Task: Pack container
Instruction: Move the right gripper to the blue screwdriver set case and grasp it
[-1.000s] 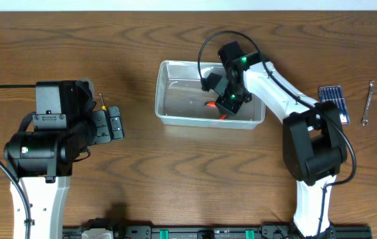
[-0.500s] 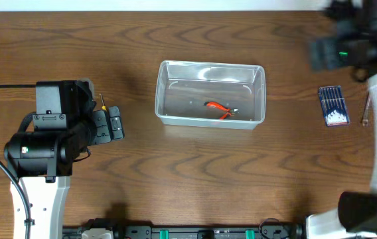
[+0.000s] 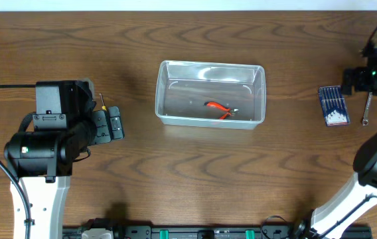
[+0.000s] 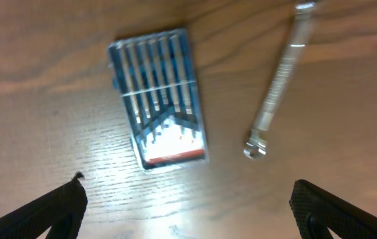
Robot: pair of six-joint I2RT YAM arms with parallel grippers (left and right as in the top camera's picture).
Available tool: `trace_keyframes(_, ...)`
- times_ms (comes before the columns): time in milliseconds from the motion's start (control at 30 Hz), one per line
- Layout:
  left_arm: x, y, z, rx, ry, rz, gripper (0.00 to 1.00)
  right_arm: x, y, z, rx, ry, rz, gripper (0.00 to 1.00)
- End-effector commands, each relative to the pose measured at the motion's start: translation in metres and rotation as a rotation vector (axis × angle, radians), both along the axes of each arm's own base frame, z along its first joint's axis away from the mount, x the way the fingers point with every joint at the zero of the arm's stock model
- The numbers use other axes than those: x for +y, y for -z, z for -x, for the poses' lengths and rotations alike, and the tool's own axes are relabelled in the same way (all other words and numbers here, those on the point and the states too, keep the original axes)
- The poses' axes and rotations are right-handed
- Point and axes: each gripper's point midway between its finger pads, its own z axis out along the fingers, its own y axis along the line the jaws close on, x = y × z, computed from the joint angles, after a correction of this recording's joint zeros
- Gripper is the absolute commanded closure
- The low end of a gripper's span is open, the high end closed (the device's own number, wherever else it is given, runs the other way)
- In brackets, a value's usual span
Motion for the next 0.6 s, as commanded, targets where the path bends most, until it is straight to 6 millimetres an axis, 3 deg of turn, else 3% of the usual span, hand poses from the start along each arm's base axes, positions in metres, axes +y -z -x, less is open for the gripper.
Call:
trace_keyframes(0, 0.001, -0.005, -0.002, -0.012, -0.016, 0.008, 0.02, 0.013, 0.037, -0.002, 0.059, -0.123, -0.099, 0.01)
trace_keyframes(200, 0.001, -0.005, -0.002, -0.012, -0.016, 0.008, 0.02, 0.014, 0.089, 0.0, 0.152, -0.138, -0.146, 0.01)
trace_keyframes(333, 0.001, -0.005, -0.002, -0.012, -0.016, 0.008, 0.02, 0.01, 0.112, 0.001, 0.203, -0.132, -0.111, 0.01)
trace_keyframes(567, 0.001, -0.006, -0.004, -0.019, -0.016, 0.008, 0.02, 0.004, 0.12, -0.009, 0.2, -0.137, -0.035, 0.01)
